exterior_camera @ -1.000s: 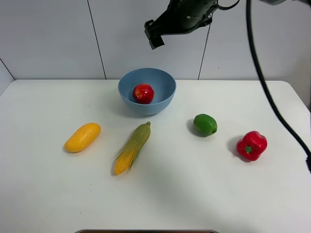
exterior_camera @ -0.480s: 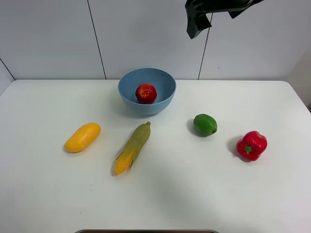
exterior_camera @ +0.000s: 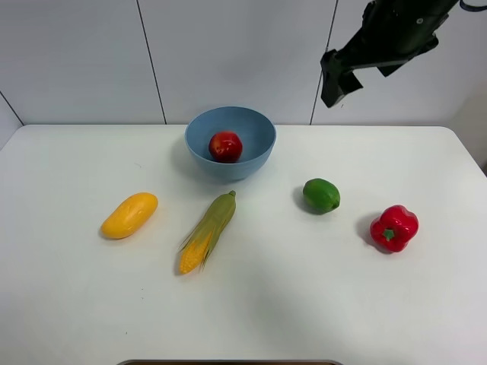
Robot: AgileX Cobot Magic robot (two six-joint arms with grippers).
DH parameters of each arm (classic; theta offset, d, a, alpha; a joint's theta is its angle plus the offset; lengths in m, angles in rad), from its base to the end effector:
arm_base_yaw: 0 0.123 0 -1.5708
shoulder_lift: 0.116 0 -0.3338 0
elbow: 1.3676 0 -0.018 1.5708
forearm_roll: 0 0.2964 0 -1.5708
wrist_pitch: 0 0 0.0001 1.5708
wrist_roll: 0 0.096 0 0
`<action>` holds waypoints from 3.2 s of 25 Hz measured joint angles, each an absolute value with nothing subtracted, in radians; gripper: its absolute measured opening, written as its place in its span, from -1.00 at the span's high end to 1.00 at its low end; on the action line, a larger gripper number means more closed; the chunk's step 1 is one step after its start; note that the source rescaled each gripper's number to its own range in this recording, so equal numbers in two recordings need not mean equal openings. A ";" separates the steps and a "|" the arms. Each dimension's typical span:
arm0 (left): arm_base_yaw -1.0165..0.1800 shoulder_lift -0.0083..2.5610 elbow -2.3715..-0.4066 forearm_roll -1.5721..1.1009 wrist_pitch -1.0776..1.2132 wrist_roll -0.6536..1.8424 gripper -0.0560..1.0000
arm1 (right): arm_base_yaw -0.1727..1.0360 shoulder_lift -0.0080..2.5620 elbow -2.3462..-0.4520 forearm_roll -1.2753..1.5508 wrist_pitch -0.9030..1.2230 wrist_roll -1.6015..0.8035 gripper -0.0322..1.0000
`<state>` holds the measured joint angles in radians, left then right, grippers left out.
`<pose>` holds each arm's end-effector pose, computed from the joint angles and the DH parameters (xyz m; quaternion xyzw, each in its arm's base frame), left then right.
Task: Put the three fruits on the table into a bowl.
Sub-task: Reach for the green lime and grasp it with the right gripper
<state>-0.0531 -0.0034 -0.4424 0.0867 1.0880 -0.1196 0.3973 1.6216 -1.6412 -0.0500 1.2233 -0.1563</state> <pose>-0.0038 0.0076 0.2762 -0.0301 0.8724 0.0013 0.4878 0.3616 0.1468 0.4155 -0.2691 0.9361 0.0024 0.2265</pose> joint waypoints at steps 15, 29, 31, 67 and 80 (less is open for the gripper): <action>-0.053 -0.003 -0.442 0.087 1.088 -0.120 -1.00 | 0.354 1.739 -1.447 -0.050 1.111 -0.246 -1.00; -0.053 -0.003 -0.442 0.087 1.088 -0.120 -1.00 | 0.354 1.962 -1.447 -0.046 1.023 -0.308 -1.00; -0.053 -0.003 -0.442 0.087 1.088 -0.120 -1.00 | 0.354 1.985 -1.447 -0.046 1.006 -0.310 -1.00; -0.053 -0.003 -0.442 0.087 1.088 -0.120 -1.00 | 0.333 2.207 -1.438 0.006 0.865 -0.346 -1.00; -0.053 -0.003 -0.442 0.087 1.088 -0.120 -1.00 | 0.333 2.215 -1.438 0.000 0.864 -0.349 -0.94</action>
<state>-0.0531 -0.0034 -0.4424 0.0867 1.0880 -0.1196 0.3335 2.2155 -1.4385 0.0000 0.8638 -0.3492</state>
